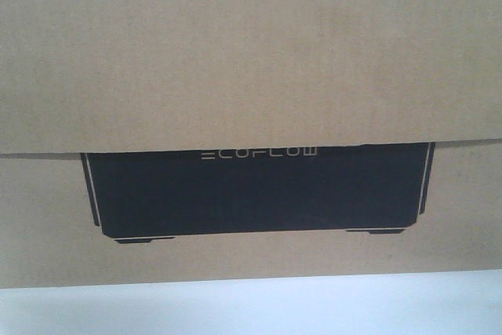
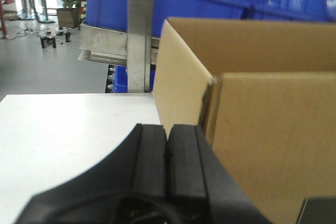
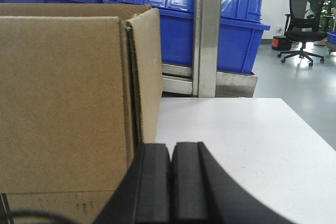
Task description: Grab box from left shelf to table start
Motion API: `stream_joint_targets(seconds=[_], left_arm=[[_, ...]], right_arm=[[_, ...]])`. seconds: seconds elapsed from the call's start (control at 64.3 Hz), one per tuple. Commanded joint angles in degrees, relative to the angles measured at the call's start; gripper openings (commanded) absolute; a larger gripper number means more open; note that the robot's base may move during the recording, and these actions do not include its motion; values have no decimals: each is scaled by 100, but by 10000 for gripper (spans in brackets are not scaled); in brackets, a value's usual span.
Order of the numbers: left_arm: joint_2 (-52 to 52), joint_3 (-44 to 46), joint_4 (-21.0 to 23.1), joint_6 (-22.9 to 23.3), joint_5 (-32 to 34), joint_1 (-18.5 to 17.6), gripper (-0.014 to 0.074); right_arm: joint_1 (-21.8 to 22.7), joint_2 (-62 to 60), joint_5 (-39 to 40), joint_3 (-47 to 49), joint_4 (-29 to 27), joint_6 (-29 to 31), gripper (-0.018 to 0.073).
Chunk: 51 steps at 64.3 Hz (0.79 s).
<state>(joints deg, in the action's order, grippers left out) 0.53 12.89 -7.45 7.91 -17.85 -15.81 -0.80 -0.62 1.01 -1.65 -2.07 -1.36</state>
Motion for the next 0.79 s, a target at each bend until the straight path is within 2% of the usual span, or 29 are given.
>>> stream_joint_targets(seconds=[0.0,0.14,0.187,0.296,0.327,0.498,0.607,0.778], left_arm=[[83,-119,554,-675,656,161,-94],[83,-745,1344,-791,1492,763,-94],[83,-969,1401,-791,1850,988,-95],[83,-1453,1401,-791,2623,1264,-95],[83,-1471,1401,-791,2559,1316,-95],[83,-1451,1324,-791,2373,1316,-95],[83,-1451,1120,-791,2446,1230,-95],[83,-1451,1120,-791,2410,1129,-95]], right_arm=[[37,-75,492,99,5,-5,50],[37,-75,492,99,5,-5,50],[37,-75,492,99,5,-5,50],[37,-75,492,99,5,-5,50],[37,-75,493,99,5,-5,48],[37,-75,493,99,5,-5,48],[37,-75,493,99,5,-5,48],[37,-75,493,99,5,-5,48]])
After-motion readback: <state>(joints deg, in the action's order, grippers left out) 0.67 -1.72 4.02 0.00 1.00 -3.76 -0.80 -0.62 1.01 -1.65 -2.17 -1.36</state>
